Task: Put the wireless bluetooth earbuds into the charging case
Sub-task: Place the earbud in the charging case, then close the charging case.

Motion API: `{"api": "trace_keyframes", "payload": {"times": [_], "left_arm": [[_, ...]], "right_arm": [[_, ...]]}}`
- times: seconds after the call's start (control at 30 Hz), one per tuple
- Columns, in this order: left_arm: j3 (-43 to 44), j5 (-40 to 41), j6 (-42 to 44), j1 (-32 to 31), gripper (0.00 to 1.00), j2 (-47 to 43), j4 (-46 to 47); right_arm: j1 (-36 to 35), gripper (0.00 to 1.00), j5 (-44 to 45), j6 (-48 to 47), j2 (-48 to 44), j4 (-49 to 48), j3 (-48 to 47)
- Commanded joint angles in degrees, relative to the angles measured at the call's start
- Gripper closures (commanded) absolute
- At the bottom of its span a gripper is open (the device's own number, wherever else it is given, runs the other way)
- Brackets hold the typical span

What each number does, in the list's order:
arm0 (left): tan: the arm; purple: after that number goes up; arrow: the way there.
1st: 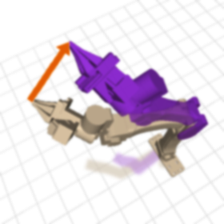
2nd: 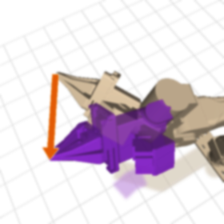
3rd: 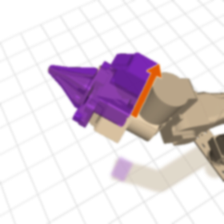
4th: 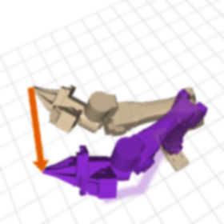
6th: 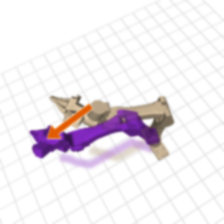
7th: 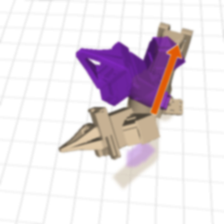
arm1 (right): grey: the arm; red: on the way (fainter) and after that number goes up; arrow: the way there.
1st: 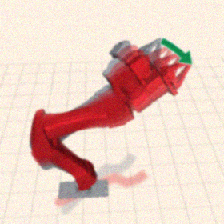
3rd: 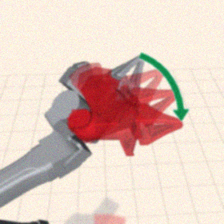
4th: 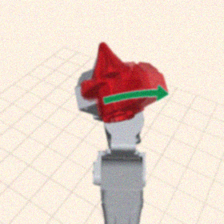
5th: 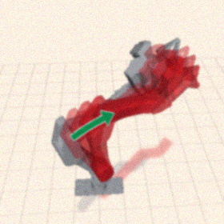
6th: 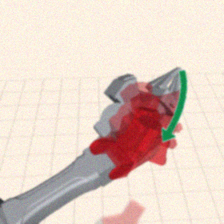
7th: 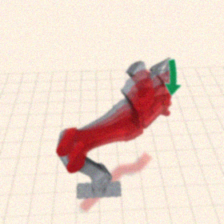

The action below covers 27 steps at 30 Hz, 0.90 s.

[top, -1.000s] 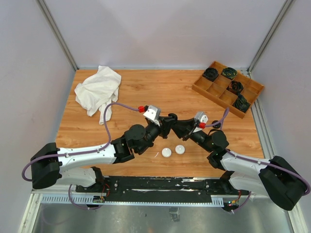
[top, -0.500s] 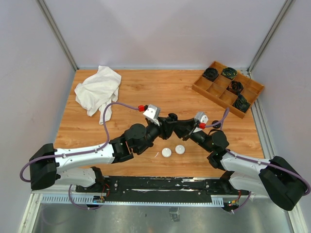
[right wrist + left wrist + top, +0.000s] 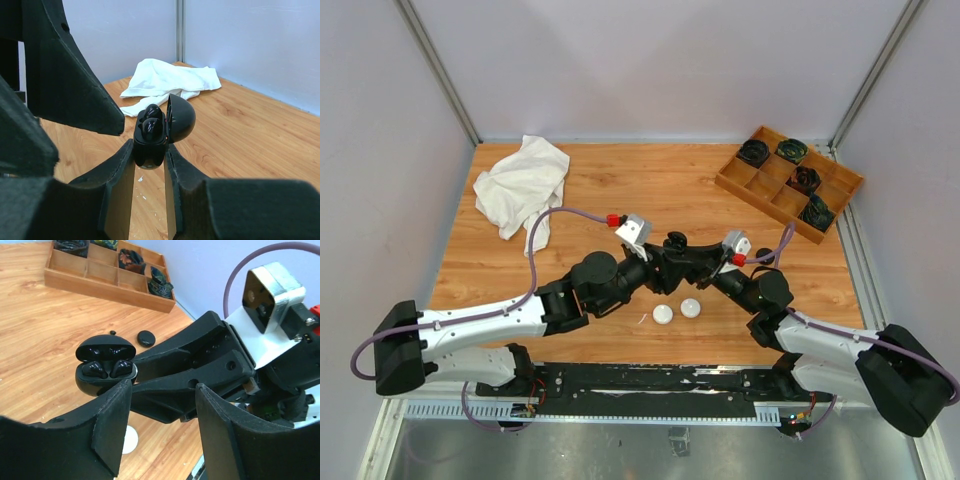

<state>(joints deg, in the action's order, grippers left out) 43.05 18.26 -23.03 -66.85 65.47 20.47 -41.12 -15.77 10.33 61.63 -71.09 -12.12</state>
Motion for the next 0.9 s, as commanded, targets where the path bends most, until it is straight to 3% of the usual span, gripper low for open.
{"api": "trace_keyframes", "payload": {"times": [0.0,0.5,0.7,0.87], "left_arm": [[3.4,-3.6,-0.6,1.1,0.4,-2.8,-3.6],[7.0,-17.1,1.7,12.4,0.3,-6.8,-16.7],[6.5,-31.1,0.6,21.0,0.23,-8.1,-17.1],[6.4,-39.9,1.6,24.5,0.19,-7.7,-16.5]], "right_arm": [[0.0,0.99,0.7,-1.1,-1.1,-3.2,0.3],[0.1,0.99,-2.7,-1.5,-0.6,-1.7,-1.1],[0.1,0.99,-6.5,-1.5,-0.5,-0.4,-2.4],[0.1,0.99,-10.6,-0.6,0.3,0.0,-3.7]]}}
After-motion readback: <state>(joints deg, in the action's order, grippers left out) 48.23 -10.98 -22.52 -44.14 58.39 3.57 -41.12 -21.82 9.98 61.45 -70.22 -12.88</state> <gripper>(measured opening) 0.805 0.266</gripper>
